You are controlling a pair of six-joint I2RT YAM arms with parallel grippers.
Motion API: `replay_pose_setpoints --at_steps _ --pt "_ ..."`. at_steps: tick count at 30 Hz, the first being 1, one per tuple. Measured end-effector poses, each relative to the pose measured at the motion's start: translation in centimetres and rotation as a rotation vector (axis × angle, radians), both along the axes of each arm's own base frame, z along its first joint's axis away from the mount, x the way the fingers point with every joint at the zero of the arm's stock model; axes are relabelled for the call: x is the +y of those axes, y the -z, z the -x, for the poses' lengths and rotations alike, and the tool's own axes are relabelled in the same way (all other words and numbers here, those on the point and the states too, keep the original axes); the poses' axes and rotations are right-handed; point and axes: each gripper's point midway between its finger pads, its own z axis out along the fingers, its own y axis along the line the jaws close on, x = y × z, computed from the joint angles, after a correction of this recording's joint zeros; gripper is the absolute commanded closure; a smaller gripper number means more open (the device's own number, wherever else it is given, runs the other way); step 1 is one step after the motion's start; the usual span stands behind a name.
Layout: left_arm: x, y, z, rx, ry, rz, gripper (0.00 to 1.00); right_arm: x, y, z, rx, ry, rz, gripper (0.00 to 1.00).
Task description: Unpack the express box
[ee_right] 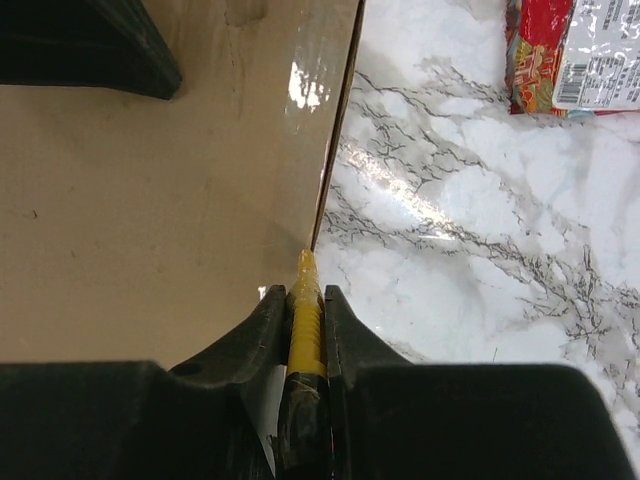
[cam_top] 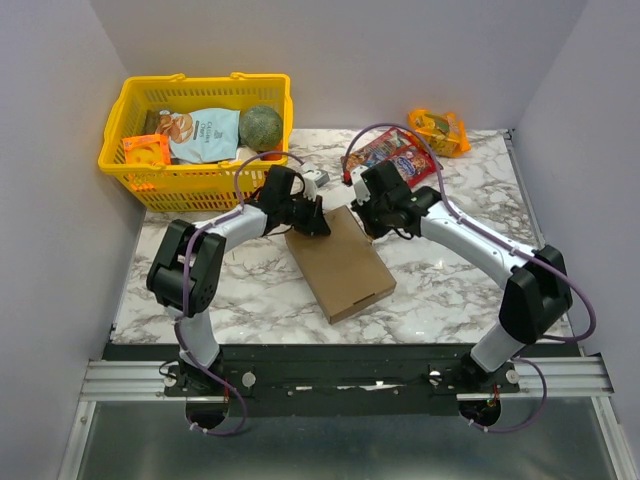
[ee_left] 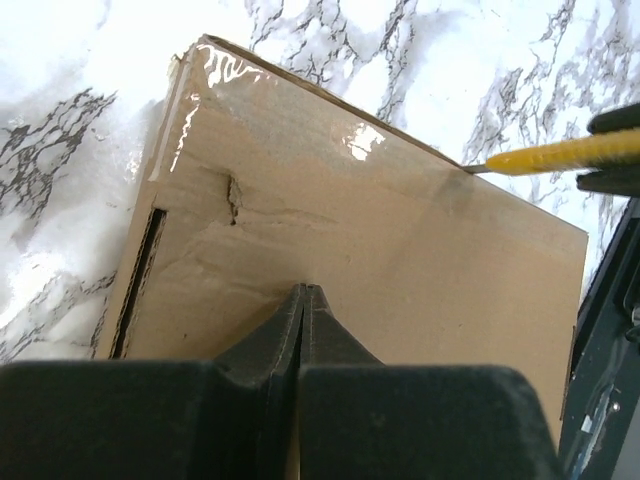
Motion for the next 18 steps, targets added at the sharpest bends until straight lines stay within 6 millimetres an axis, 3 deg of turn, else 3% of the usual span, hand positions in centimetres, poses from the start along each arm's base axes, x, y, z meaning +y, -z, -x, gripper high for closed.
replay_pose_setpoints --at_steps 3,8,12,18 --pt "0.7 -0.5 0.9 -0.030 0.001 0.009 0.78 0.4 0.0 -0.5 0.001 -0.019 0.019 1.00" --pt "1.1 -3.6 3.5 -0.154 0.100 0.073 0.76 1.8 -0.2 -2.3 -0.017 -0.050 0.031 0.99" --pt "0.1 -5.0 4.7 -0.236 0.204 0.107 0.79 3.2 -0.5 -4.2 -0.039 -0.065 0.026 1.00" --pt "-1.4 -4.1 6.5 -0.235 0.293 0.114 0.91 4.1 -0.5 -5.4 -0.055 -0.081 0.024 1.00"
